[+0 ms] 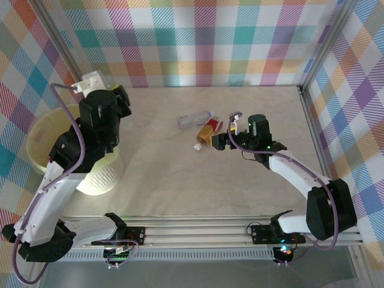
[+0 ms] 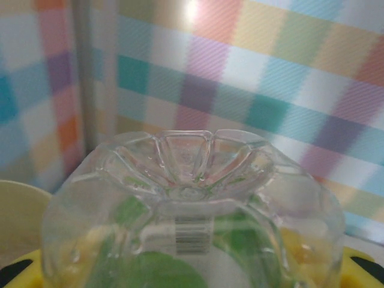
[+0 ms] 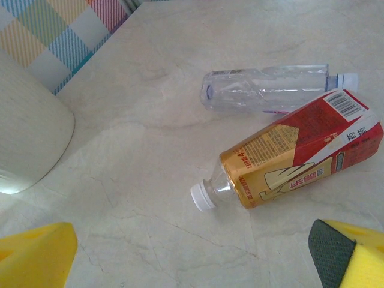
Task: Put the plastic bottles in the bin
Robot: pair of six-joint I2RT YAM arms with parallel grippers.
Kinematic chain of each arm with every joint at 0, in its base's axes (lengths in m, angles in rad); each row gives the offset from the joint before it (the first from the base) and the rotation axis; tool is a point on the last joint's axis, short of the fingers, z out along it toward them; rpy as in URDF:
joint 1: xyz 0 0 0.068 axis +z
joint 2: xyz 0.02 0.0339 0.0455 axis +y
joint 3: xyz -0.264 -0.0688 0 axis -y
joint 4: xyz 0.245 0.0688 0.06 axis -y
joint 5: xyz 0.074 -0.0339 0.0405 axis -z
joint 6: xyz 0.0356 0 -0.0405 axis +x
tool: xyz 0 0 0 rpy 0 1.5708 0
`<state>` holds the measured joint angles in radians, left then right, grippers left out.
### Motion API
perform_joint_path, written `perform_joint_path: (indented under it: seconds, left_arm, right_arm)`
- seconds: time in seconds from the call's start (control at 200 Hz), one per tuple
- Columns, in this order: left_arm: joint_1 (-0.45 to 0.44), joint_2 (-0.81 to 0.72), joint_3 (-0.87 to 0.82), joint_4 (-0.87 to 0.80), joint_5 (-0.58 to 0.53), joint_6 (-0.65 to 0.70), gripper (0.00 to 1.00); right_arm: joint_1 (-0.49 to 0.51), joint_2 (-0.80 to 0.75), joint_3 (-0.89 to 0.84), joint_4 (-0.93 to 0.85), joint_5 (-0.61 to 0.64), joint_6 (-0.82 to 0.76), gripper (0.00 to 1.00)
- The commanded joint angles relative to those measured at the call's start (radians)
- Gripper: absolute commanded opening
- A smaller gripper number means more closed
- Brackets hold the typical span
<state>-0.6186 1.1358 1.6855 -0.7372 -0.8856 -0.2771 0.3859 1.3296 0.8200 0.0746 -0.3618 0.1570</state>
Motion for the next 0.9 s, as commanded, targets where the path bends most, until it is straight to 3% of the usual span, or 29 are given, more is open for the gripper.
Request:
perform_joint_path:
  seconds: [0.0, 0.085, 0.35, 0.615, 0.74, 0.895]
  left_arm:
    - [0.063, -0.003, 0.014, -0.04, -0.172, 0.104, 0.44]
    - [0.134, -0.011, 0.01, -0.045, -0.213, 0.109, 0.44]
    - [0.471, -0.026, -0.05, -0.084, -0.128, 0.081, 0.44]
    - [0.816, 0.037, -0.087, -0.139, 0.198, -0.093, 0.45]
    - [0.875, 0.027, -0.147, -0.027, 0.237, -0.259, 0.44]
    - [0.898, 0.032, -0.222, 0.066, 0.153, -0.49, 0.45]
  right_arm:
    - [0.006, 0.007, 0.034, 0.037, -0.031, 0.013, 1.0]
    - [0.005, 0.005, 0.043, 0.03, -0.03, 0.009, 1.0]
    - [0.007, 0.009, 0.078, 0.011, -0.032, -0.008, 1.0]
    - [0.008, 0.016, 0.124, -0.003, -0.038, -0.018, 1.0]
    - [0.01, 0.024, 0.141, -0.01, -0.045, -0.022, 1.0]
    - [0.015, 0.024, 0.151, -0.02, -0.048, -0.022, 1.0]
